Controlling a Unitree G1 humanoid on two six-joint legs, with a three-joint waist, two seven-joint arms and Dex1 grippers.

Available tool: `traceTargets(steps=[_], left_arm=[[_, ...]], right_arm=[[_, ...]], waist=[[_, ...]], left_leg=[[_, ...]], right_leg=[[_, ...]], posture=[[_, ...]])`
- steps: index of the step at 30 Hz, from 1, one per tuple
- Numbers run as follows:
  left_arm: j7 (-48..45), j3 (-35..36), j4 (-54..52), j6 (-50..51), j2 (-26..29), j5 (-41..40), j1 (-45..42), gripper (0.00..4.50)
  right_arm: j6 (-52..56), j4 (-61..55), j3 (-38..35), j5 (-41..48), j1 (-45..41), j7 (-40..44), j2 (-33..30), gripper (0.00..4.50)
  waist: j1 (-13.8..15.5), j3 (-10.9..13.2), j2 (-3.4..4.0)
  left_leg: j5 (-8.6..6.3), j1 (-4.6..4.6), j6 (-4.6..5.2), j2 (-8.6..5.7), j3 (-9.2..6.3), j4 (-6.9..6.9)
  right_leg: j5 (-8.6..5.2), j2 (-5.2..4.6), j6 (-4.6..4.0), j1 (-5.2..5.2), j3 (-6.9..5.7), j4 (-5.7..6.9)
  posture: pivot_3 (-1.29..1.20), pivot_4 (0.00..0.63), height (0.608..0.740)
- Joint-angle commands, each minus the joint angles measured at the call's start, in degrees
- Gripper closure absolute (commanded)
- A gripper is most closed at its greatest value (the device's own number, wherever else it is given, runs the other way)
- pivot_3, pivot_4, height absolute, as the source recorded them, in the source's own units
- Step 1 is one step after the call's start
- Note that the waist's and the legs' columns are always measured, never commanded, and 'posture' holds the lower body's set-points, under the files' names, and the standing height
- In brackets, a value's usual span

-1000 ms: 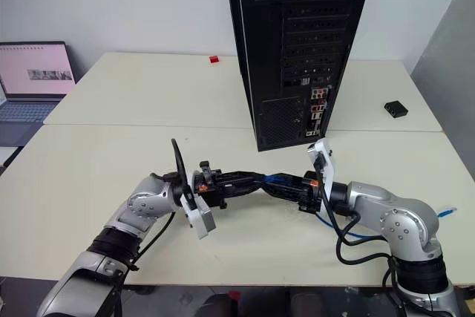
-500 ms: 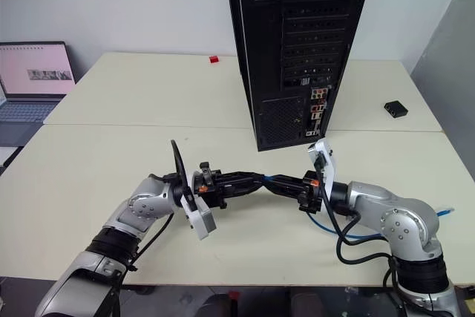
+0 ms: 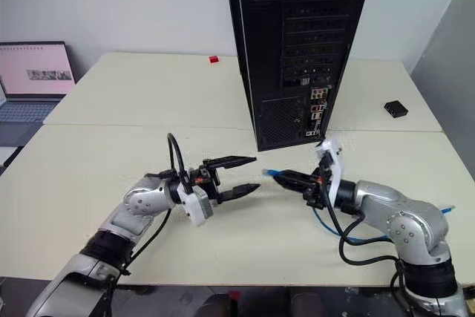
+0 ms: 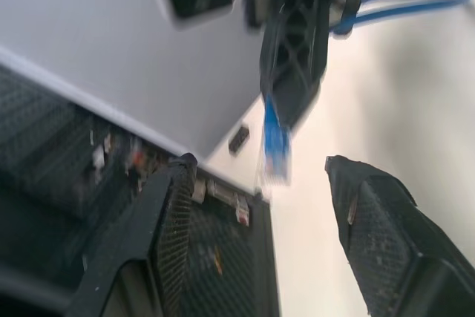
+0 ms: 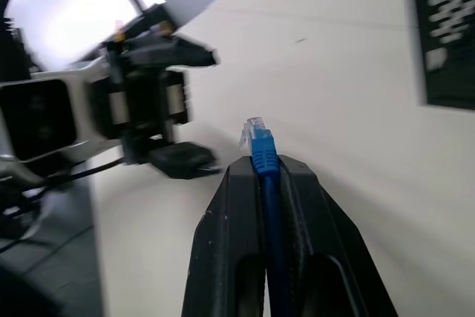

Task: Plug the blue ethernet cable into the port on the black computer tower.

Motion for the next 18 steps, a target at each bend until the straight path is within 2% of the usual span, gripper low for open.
traceTargets(steps=[1, 5, 10, 15, 18], left_arm=[[0.26, 2.29, -8.53, 12.14, -0.95, -5.22, 1.18, 1.62], [1.38, 3.73, -14.50, 25.15, -2.95, -7.57, 1.85, 1.62], [6.19, 4.28, -23.39, 49.38, -7.63, -12.66, 1.42, 1.62], [10.19, 5.42, -28.72, 64.58, -11.47, -15.02, -0.85, 1.62], [10.14, 5.82, -31.13, 68.32, -12.60, -15.83, -1.73, 1.62]], right_arm=[[-7.36, -5.46, 0.49, -7.45, 0.50, -3.63, 0.10, 4.49], [-12.50, -7.05, 3.16, -14.86, 1.31, -8.74, 2.94, 4.49], [-21.72, -0.52, 9.13, -32.12, -0.04, -23.66, 12.15, 4.49], [-23.13, 4.35, 9.03, -38.79, -2.48, -30.82, 18.26, 4.49], [-23.86, 5.83, 8.09, -40.50, -3.88, -32.47, 20.34, 4.49]], waist=[[-0.01, 0.00, 0.00], [0.00, 0.00, 0.00], [-0.06, 0.00, 0.00], [-0.02, 0.00, 0.00], [-0.01, 0.00, 0.01]], left_leg=[[0.00, 0.00, 0.00, 0.00, -0.01, 0.00], [0.00, -0.02, 0.00, 0.00, -0.06, 0.01], [0.01, -0.01, -0.01, -0.01, -0.04, 0.00], [0.03, -0.02, -0.06, -0.01, -0.03, 0.00], [0.03, -0.04, -0.06, -0.01, -0.03, 0.00]], right_leg=[[0.00, 0.00, 0.00, -0.01, -0.02, 0.00], [0.00, 0.02, 0.00, -0.01, -0.05, 0.01], [0.00, 0.03, 0.00, -0.01, -0.02, 0.03], [0.00, 0.02, 0.00, -0.04, 0.00, 0.03], [0.00, 0.01, -0.01, -0.06, 0.01, 0.02]], posture=[[0.00, 0.150, 0.740], [0.00, 0.150, 0.740], [0.00, 0.150, 0.740], [0.00, 0.150, 0.740], [0.00, 0.150, 0.740]])
